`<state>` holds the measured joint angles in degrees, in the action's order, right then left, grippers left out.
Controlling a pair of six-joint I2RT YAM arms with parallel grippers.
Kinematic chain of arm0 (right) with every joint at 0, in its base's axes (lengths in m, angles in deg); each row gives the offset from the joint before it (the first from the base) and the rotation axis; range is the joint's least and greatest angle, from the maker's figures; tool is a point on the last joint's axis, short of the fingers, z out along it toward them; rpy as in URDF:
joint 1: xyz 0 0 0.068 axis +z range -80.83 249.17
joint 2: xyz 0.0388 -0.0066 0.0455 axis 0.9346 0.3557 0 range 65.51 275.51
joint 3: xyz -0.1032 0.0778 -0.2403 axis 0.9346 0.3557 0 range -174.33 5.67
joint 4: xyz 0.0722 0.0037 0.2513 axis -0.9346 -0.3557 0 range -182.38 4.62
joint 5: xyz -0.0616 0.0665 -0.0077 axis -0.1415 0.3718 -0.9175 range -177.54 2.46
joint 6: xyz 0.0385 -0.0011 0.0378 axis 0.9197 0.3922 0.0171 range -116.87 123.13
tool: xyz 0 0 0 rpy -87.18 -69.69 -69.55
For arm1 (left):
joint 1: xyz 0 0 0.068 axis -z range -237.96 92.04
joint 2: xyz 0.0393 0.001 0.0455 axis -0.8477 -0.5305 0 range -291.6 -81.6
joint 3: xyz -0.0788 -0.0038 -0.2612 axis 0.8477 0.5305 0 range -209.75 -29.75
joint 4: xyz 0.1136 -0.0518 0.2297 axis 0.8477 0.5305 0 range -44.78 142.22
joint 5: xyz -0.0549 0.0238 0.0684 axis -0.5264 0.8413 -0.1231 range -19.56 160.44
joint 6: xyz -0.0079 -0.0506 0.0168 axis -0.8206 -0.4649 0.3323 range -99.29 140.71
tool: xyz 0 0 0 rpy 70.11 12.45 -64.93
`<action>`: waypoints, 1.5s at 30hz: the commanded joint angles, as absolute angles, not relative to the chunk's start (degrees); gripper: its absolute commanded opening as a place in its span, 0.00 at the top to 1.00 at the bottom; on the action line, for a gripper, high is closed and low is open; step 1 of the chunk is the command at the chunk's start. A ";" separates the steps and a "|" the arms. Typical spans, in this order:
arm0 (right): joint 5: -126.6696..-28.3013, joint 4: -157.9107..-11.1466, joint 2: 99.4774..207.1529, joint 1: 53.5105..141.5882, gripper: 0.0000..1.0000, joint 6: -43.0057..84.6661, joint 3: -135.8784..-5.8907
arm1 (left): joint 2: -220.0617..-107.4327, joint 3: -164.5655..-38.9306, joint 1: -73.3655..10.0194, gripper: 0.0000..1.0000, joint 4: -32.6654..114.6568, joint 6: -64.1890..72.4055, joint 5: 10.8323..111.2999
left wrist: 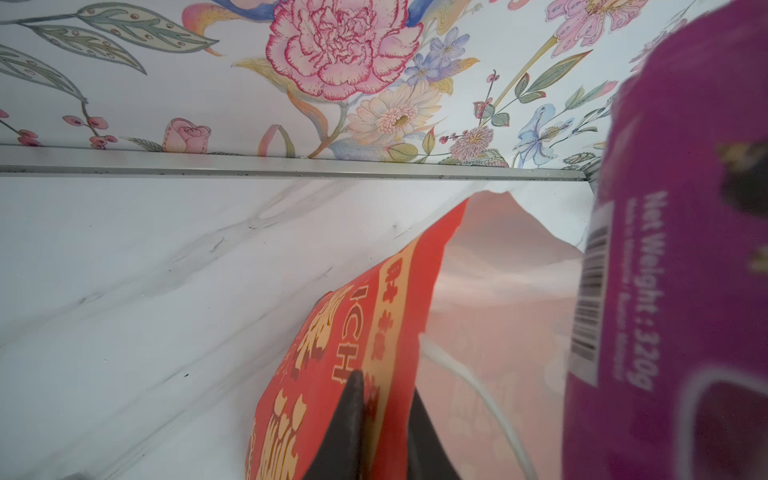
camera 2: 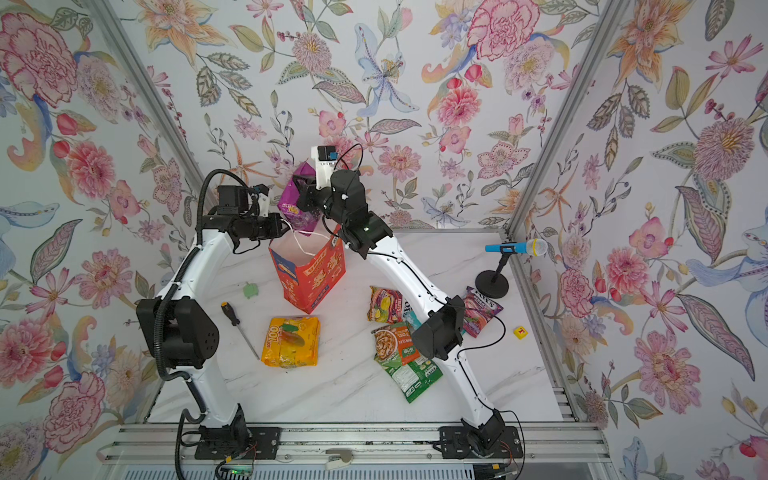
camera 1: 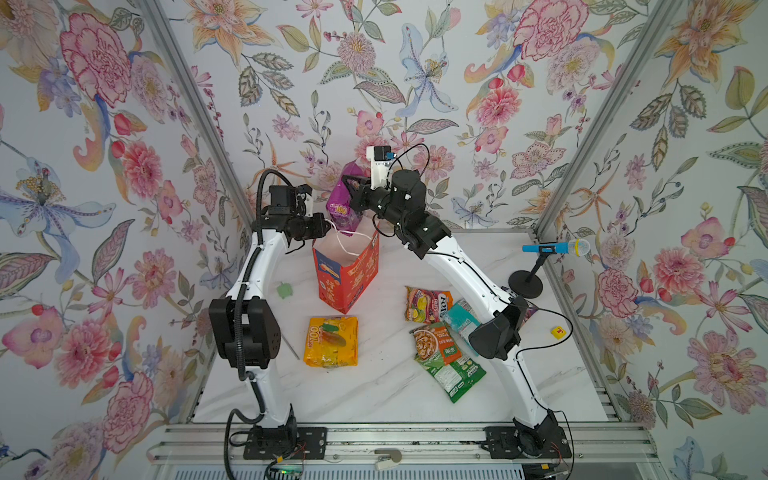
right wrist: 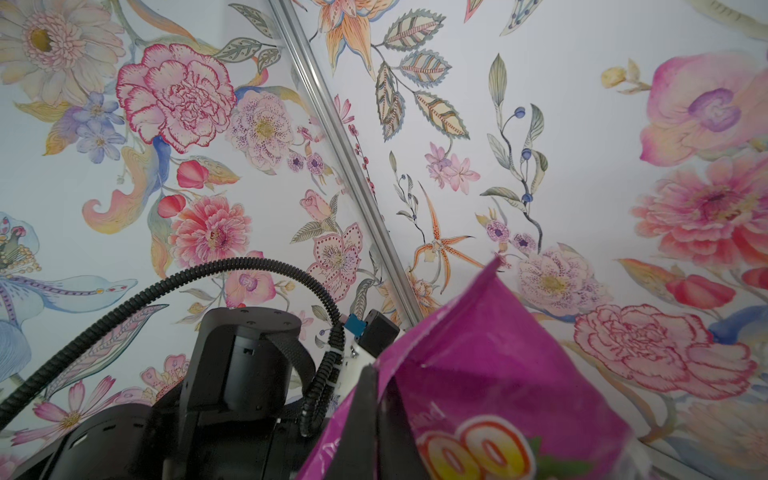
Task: Place the snacks into the paper bag
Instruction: 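Lower the purple candy bag into the red bag and open the right gripper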
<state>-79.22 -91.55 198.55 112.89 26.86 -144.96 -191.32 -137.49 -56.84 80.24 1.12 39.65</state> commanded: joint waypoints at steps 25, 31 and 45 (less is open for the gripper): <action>-73.36 -89.26 183.14 111.97 1.00 33.45 -134.57 | -188.40 -131.66 -58.85 0.82 78.71 -1.08 37.40; -71.55 -88.85 183.06 112.48 1.00 36.11 -132.71 | -187.48 -131.93 -58.84 0.81 79.05 -1.43 37.91; -70.74 -86.18 185.54 114.16 1.00 40.11 -133.56 | -187.35 -131.73 -57.96 0.81 77.56 -2.82 37.99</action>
